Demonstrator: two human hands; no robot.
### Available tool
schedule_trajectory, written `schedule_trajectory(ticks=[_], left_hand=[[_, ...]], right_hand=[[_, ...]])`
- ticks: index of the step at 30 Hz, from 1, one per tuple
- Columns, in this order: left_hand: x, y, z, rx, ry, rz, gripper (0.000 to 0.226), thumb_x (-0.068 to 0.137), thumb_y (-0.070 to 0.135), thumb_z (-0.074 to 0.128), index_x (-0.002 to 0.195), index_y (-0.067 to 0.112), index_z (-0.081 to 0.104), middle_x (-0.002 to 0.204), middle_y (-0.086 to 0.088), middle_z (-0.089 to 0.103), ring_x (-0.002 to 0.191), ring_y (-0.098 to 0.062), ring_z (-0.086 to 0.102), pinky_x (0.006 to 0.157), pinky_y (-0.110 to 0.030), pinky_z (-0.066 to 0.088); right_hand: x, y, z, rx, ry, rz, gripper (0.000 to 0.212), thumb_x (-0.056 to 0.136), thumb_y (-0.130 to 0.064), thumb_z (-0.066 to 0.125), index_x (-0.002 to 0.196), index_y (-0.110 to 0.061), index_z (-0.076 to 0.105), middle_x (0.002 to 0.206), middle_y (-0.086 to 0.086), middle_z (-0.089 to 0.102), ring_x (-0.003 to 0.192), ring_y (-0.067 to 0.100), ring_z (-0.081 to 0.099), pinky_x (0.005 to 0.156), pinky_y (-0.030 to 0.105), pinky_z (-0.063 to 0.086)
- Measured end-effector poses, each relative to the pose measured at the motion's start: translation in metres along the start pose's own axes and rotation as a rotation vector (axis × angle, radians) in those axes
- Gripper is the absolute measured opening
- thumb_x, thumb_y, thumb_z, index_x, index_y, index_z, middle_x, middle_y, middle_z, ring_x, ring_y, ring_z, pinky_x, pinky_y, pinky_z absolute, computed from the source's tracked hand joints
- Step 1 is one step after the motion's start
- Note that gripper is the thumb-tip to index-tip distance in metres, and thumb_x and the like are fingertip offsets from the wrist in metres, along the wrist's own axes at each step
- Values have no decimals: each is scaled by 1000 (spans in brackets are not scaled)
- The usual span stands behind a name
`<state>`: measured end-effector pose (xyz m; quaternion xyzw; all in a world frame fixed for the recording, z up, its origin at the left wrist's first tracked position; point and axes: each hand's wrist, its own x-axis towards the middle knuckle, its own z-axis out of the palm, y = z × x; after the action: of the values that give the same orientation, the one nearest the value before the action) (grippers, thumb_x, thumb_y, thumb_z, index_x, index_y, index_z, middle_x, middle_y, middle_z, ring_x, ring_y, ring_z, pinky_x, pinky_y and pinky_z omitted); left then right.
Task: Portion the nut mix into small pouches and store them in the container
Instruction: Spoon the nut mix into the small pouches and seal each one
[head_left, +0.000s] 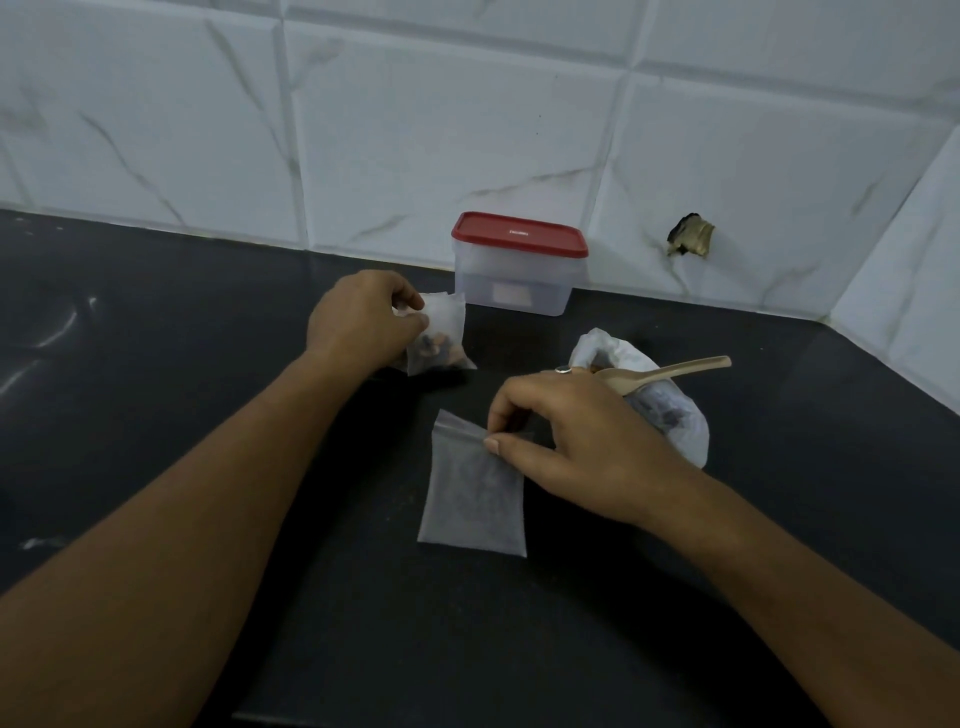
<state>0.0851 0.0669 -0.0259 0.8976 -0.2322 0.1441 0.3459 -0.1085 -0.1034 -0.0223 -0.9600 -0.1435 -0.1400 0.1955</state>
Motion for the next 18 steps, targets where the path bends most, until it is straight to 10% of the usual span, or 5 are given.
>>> schedule_trajectory(ticks=[11,15,18], left_hand=[[-3,10,0,148,113,105,33,91,36,73,122,24,70,133,-6,55,124,-27,51,91,-46,52],[-9,33,-5,-42,307,216,18,94,35,70,109,25,69,120,4,59,97,-11,60,77,-25,48],[-25,62,-4,-429,151,290,14,97,31,68,95,18,66,92,5,69,74,-9,64,66,-19,51]], right_hand=[[-1,18,-15,541,368,231,15,90,-5,76,99,-14,70,89,2,74,82,14,72,73,27,60],[-3,30,-21,596,459,361,13,91,-5,75,101,-12,68,83,7,74,67,13,70,58,19,52],[-4,36,-23,606,494,420,17,92,-6,75,105,-13,66,82,7,73,64,15,70,55,18,51]])
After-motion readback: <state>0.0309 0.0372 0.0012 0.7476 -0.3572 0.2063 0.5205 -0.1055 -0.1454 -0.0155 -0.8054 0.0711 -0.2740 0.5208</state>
